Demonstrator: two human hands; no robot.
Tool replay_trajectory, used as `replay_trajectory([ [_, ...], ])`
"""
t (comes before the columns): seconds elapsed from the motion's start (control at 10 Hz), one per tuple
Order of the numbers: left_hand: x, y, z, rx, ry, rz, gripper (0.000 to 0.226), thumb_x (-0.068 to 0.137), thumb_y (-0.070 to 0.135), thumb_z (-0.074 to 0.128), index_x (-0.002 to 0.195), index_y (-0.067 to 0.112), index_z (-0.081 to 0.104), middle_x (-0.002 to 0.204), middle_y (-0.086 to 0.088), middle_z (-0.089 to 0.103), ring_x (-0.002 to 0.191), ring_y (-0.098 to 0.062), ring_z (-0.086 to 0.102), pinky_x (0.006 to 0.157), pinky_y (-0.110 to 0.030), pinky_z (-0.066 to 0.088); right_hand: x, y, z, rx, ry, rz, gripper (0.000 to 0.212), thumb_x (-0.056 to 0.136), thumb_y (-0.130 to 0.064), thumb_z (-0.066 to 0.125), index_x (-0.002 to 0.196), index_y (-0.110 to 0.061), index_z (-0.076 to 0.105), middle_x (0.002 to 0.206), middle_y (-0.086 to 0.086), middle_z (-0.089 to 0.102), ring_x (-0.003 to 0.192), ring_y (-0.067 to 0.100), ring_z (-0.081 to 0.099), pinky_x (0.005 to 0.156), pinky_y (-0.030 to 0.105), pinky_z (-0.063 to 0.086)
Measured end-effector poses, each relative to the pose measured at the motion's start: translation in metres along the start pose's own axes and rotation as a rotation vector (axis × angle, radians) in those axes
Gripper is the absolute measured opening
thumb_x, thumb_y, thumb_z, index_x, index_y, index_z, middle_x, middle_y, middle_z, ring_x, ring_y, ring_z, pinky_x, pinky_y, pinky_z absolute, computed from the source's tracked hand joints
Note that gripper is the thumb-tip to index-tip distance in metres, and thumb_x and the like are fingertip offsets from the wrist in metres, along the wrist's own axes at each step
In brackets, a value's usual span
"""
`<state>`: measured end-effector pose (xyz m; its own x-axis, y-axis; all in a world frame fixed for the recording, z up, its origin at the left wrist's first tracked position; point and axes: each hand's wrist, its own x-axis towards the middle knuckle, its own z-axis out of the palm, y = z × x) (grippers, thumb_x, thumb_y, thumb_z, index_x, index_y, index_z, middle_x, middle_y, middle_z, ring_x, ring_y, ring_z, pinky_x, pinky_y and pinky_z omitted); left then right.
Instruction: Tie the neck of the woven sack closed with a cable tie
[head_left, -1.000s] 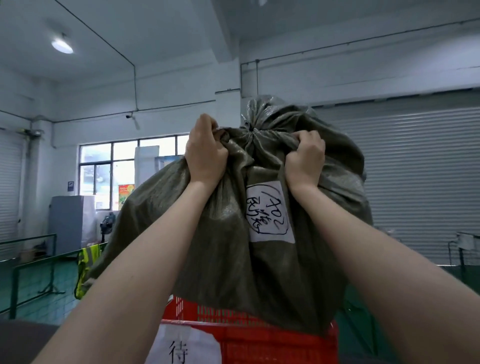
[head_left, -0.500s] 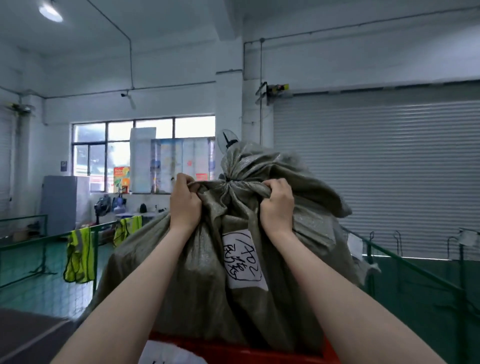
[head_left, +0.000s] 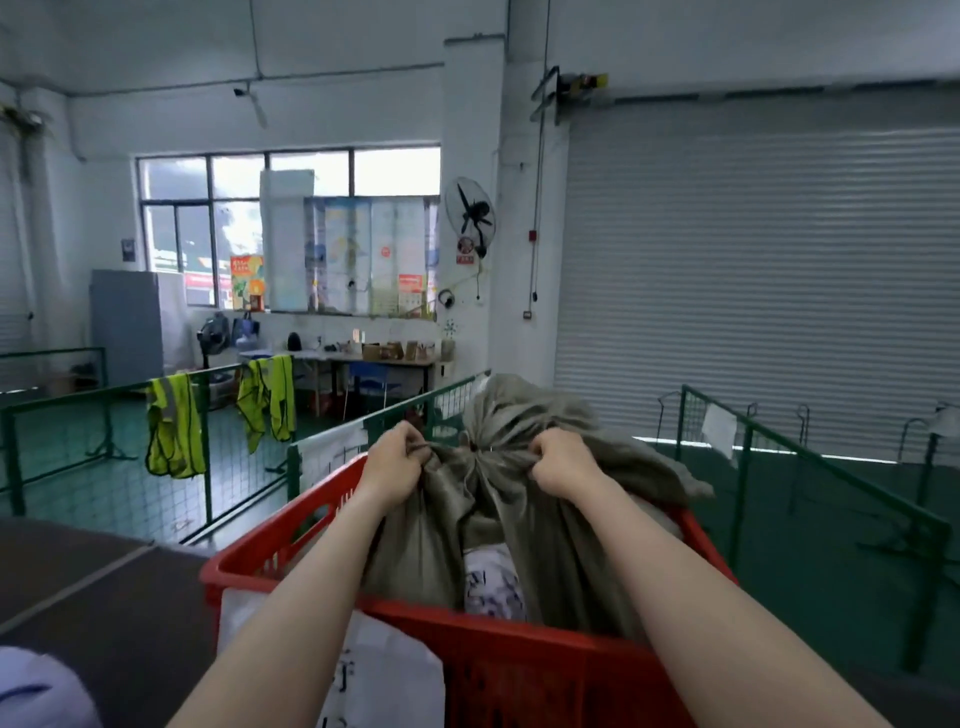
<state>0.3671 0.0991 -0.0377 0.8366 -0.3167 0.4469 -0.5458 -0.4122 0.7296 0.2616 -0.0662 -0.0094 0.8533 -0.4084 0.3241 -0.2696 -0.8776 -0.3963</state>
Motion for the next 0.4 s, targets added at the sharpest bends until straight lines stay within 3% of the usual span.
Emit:
replay_trajectory([
  [0.1, -0.013, -0.025, 0.008, 0.220, -0.198, -0.037, 0.007, 0.087, 0.014, 0.059, 0.093, 0.013, 0.059, 0.108, -0.012, 0.064, 0.093, -0.020, 0.053, 0.079, -0.026, 0.037, -0.011, 0.016, 0.031, -0.166, -0.231, 0.060, 0.024, 0.081, -0.010, 0.054, 0.102, -0.003, 0.063, 0.115, 0.017, 0.063, 0.105, 0.028, 0.061, 0.077, 0.028, 0.044],
  [0.3, -0.011, -0.003, -0.007, 0.335, -0.269, -0.013, 0.031, 0.084, 0.012, 0.056, 0.115, 0.014, 0.057, 0.122, -0.013, 0.060, 0.111, -0.027, 0.056, 0.092, -0.034, 0.043, -0.012, 0.005, 0.013, -0.052, -0.116, 0.020, 0.025, 0.081, -0.011, 0.048, 0.100, -0.003, 0.064, 0.111, 0.018, 0.065, 0.103, 0.030, 0.061, 0.077, 0.029, 0.044],
  [0.4, -0.012, 0.022, -0.017, 0.305, -0.226, 0.052, 0.035, 0.085, 0.004, 0.050, 0.118, 0.012, 0.056, 0.122, -0.012, 0.059, 0.111, -0.025, 0.055, 0.091, -0.031, 0.043, -0.018, -0.008, -0.012, 0.013, -0.012, -0.023, 0.030, 0.083, -0.010, 0.048, 0.104, 0.000, 0.066, 0.114, 0.018, 0.066, 0.108, 0.032, 0.060, 0.086, 0.032, 0.047],
])
